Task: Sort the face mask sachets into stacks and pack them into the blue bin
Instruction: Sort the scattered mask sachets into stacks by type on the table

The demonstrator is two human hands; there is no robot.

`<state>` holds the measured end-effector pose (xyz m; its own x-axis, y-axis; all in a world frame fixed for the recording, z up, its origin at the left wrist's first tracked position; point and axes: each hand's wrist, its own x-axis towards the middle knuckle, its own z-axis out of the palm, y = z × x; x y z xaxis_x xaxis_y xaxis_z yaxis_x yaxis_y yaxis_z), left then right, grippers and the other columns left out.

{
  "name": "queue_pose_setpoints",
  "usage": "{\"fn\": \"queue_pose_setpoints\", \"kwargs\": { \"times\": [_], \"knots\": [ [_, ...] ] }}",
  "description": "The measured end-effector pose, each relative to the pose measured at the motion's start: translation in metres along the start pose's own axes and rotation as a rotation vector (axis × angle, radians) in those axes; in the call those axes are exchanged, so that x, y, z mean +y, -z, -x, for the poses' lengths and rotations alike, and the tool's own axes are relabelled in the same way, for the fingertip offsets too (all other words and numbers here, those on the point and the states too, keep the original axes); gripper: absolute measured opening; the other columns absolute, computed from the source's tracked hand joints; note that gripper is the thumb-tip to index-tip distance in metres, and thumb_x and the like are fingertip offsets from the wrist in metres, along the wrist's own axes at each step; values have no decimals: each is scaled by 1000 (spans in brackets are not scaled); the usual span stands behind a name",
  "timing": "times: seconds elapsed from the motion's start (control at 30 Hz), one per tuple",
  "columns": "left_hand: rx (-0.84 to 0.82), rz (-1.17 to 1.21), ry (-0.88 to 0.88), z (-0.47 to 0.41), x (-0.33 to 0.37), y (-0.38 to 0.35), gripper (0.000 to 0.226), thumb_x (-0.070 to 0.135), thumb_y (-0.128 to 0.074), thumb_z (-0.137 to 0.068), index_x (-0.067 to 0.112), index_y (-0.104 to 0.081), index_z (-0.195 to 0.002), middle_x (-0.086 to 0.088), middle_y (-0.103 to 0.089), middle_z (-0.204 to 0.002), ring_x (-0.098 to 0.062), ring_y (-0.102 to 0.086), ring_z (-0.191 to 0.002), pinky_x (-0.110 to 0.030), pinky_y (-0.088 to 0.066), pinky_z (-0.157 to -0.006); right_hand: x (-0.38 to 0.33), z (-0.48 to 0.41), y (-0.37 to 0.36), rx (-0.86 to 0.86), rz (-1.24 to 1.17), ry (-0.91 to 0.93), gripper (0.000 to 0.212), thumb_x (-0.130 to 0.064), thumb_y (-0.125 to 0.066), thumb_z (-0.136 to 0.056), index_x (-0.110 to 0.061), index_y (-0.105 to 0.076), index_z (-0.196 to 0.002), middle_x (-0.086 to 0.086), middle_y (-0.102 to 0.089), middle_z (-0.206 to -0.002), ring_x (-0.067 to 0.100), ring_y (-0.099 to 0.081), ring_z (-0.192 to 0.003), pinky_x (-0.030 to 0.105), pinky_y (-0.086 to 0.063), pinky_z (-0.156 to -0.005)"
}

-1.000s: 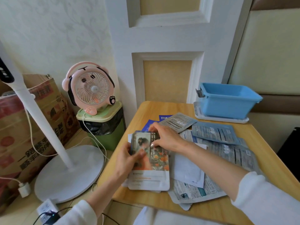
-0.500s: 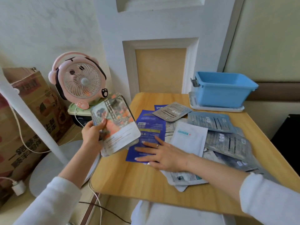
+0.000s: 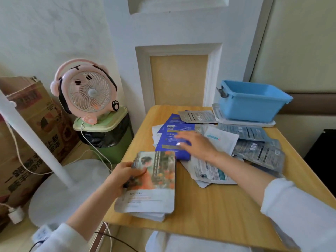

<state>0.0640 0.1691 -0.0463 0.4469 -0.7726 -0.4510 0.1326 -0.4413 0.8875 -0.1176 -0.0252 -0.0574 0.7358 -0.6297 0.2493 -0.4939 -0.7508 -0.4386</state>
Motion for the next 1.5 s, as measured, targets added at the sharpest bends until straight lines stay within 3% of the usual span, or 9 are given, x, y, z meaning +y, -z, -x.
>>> {"fn": "queue_pose_setpoints", "kwargs": {
  "times": [0.23,0.4,0.53,0.8,0.9,1.07,1.23,1.37,1.5],
  "knots": [
    [326,-541,-239,-7,-21,7,62,30,-76,-76,13,-43,-127,-10,-59,-115,-28,-61,-97,-43,-51,-86,42,21,40,-451,282,-526,121,-75,-63,-63,-29,7,-150,4,15,-158,33,9,-145,63,-7,-113],
    [228,-898,-676,15,-21,-27,95,90,-41,-57,38,-39,-136,1,-29,-148,-27,-28,-136,-58,-21,-109,38,37,37,-365,257,-419,99,-64,-57,-77,-24,-5,-151,5,-4,-160,26,-13,-145,48,-20,-115],
    [-15,-1452,-577,18,-33,-54,78,77,-17,-65,54,-19,-140,9,5,-158,-29,12,-145,-70,6,-107,27,56,40,-361,422,-254,69,-43,-35,-95,-16,-6,-151,11,0,-159,26,-8,-146,41,-17,-116],
    [-39,-1583,-675,5,-42,-32,68,56,-12,-73,49,-27,-139,1,-9,-159,-36,-7,-145,-72,-12,-105,-16,89,46,172,298,240,48,4,-53,-83,-12,-56,-129,6,-65,-122,24,-68,-98,37,-56,-79],
    [-19,-1600,-664,6,-42,-31,56,54,-22,-80,43,-38,-132,-4,-31,-152,-41,-27,-139,-74,-25,-98,-20,101,27,133,323,560,44,2,-44,-76,-23,-76,-92,-5,-70,-112,19,-62,-112,54,-34,-106],
    [16,-1510,-674,1,-46,-32,81,69,8,-65,53,-12,-142,9,11,-158,-26,15,-145,-62,7,-112,15,102,32,101,-132,146,38,5,-56,-71,-27,-77,-76,-13,-67,-108,18,-59,-107,51,-45,-96],
    [6,-1495,-688,-1,-49,-32,70,64,-1,-77,49,-24,-141,2,-9,-159,-33,-2,-146,-68,-6,-109,-32,125,21,103,427,343,28,-15,-54,-60,-30,-74,-73,-9,-69,-63,11,-64,-56,17,-45,-43],
    [48,-1532,-598,3,-49,-36,55,52,-2,-96,40,-47,-125,-6,-53,-137,-42,-50,-123,-69,-44,-80,-70,149,-35,-46,721,398,25,-20,-42,-68,-24,-67,-71,-3,-60,-60,12,-57,-57,22,-38,-44],
    [94,-1345,-684,-2,-51,-37,99,74,28,-68,44,-35,-137,5,-17,-156,-28,-6,-146,-63,-13,-109,-86,143,-31,-203,533,239,60,-65,-27,-78,-27,-70,-95,1,-69,-91,20,-62,-86,27,-46,-62]
  ]
}}
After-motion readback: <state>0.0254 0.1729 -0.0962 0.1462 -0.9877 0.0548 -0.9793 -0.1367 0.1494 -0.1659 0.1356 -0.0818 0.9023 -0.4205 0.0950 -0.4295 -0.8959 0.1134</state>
